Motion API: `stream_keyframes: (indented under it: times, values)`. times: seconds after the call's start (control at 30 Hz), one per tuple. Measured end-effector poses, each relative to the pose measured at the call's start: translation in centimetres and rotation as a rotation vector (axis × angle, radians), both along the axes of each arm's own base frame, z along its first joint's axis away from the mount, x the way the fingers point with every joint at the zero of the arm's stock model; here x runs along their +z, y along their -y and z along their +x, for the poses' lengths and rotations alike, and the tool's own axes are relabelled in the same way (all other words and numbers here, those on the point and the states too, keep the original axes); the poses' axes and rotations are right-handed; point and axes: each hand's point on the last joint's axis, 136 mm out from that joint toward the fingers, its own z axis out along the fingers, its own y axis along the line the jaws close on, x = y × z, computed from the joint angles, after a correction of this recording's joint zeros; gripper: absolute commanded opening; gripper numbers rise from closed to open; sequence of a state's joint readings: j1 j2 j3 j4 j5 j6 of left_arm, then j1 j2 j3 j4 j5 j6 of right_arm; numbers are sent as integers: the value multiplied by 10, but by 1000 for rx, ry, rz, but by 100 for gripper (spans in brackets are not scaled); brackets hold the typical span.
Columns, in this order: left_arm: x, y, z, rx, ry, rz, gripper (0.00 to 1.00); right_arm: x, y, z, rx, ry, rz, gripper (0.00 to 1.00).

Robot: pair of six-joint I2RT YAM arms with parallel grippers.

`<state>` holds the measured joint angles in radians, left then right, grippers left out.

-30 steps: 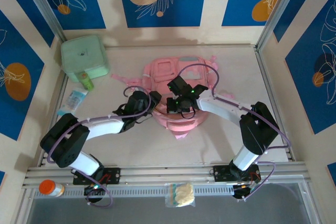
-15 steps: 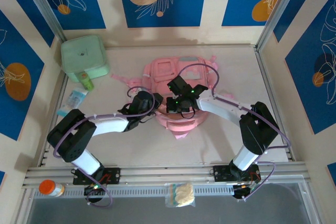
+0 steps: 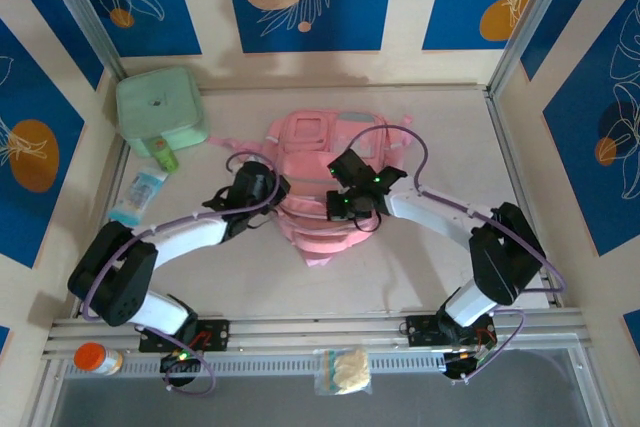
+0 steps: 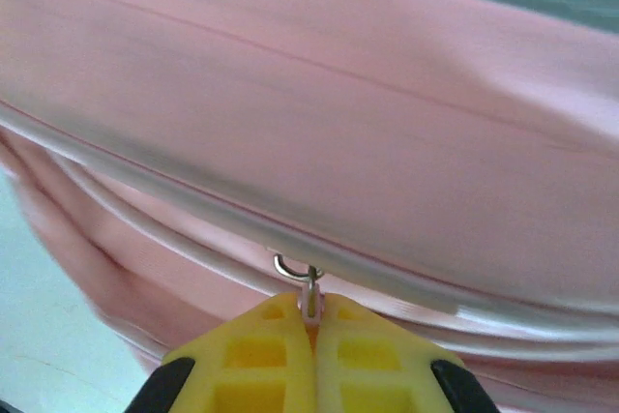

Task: Pack the student bag
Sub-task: Zip the student bag at the top-center of the table.

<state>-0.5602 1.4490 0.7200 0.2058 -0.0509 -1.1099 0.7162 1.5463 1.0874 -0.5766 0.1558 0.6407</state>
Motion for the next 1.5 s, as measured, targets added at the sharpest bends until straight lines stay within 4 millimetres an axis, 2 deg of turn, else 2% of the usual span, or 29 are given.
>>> stream_keyframes:
  times: [0.2,0.4,0.5,0.67,0.73,1.03,1.07,1.1,1.17,1.2,1.27,1.33,1.43,1.47,1.5]
  values:
    - [1,-33,16,-75,-12,70,0,2,19,8,13,33,-4,0]
    - [2,-40,27,-207,-12,119,0,5,33,28,5,107,-48,0]
    - [1,-42,42,-263,-9,154,0,6,27,33,68,163,-67,0]
    - [7,-54,69,-317,23,227,0,5,-2,26,251,271,-130,0]
    - [12,-59,77,-344,39,239,0,3,-6,28,294,293,-153,0]
    - [19,-58,89,-443,47,302,0,6,16,66,256,277,-111,0]
    - [18,-58,90,-448,49,304,0,7,15,67,259,280,-110,11]
    - [18,-58,91,-449,48,304,0,7,14,68,261,281,-109,17]
    - [18,-60,91,-455,47,296,23,8,14,66,266,277,-112,29]
    - [19,-60,91,-457,51,294,31,8,15,65,263,274,-111,38]
    - [22,-64,89,-448,58,295,50,13,17,63,252,273,-110,51]
    - [29,-72,80,-424,67,301,65,24,22,64,228,297,-110,61]
    - [51,-89,54,-371,109,337,92,57,45,73,109,407,-115,70]
    - [62,-96,44,-343,138,367,99,69,59,76,49,456,-120,71]
    - [70,-105,34,-309,160,399,99,79,77,79,-22,505,-131,72]
